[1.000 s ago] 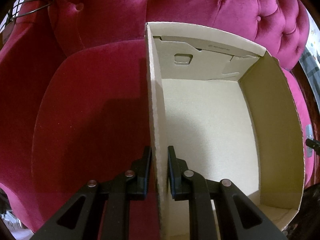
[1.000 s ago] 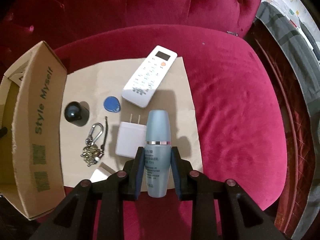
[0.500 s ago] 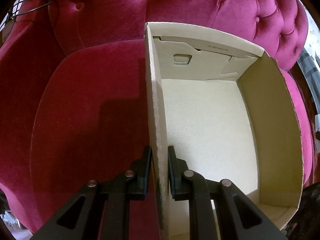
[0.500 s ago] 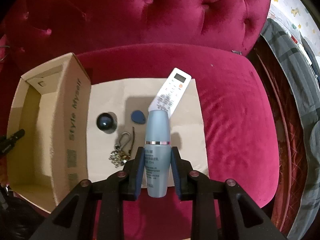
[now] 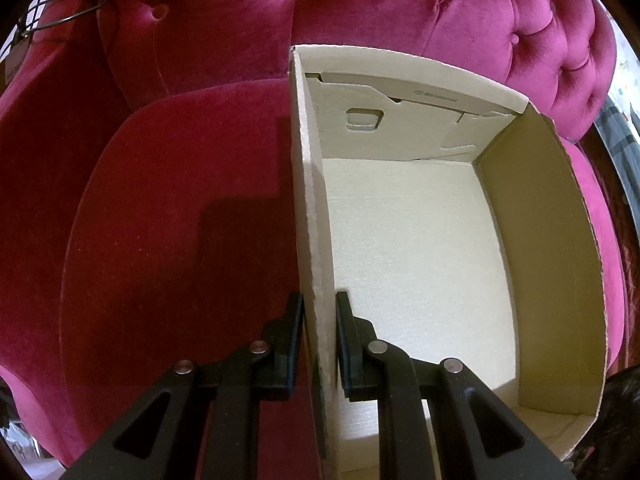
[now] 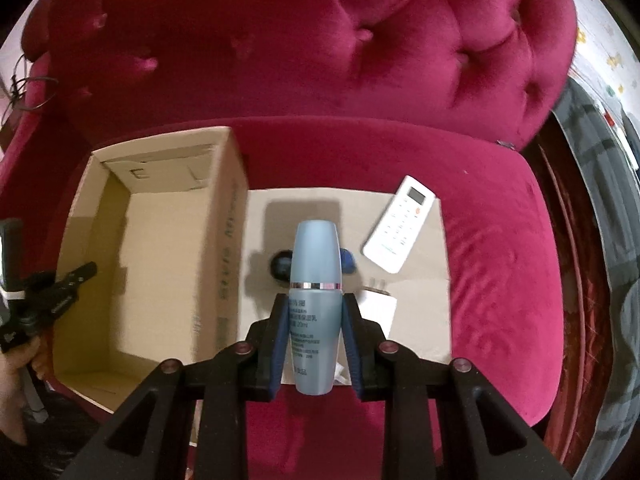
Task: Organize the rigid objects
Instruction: 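Lift the blue bottle with the right tool and carry it over the box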
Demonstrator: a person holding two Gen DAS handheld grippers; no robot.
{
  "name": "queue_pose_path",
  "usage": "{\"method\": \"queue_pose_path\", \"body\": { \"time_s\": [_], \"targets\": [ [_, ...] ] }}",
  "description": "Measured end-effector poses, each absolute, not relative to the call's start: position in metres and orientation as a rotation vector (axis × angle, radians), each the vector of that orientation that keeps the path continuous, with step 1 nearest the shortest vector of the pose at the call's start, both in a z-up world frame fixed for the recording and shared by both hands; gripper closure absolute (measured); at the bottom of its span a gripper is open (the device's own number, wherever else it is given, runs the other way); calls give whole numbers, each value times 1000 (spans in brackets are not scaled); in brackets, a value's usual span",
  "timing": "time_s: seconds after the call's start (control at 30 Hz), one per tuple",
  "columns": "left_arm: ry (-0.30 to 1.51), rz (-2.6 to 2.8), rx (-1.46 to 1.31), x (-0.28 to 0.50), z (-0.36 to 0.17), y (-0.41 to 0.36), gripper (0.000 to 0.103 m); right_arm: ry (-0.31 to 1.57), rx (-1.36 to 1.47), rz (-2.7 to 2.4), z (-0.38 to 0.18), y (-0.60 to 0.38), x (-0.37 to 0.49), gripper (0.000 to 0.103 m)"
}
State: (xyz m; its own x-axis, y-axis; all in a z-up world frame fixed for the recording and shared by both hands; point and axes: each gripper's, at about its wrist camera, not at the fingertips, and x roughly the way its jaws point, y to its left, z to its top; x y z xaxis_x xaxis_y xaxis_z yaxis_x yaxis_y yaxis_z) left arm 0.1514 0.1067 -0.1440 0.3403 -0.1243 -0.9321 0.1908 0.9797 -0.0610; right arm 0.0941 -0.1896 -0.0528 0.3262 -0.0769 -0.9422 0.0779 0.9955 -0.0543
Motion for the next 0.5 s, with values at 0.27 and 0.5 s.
{"method": "queue_pose_path", "body": {
  "time_s": [0.27, 0.5],
  "targets": [
    [1201, -207, 58, 148, -143, 108, 86, 1230, -13, -17, -54, -148, 106, 76],
    [1200, -209, 56, 148, -142, 109, 86, 1237, -31, 48, -62, -118, 116, 76]
  ]
}}
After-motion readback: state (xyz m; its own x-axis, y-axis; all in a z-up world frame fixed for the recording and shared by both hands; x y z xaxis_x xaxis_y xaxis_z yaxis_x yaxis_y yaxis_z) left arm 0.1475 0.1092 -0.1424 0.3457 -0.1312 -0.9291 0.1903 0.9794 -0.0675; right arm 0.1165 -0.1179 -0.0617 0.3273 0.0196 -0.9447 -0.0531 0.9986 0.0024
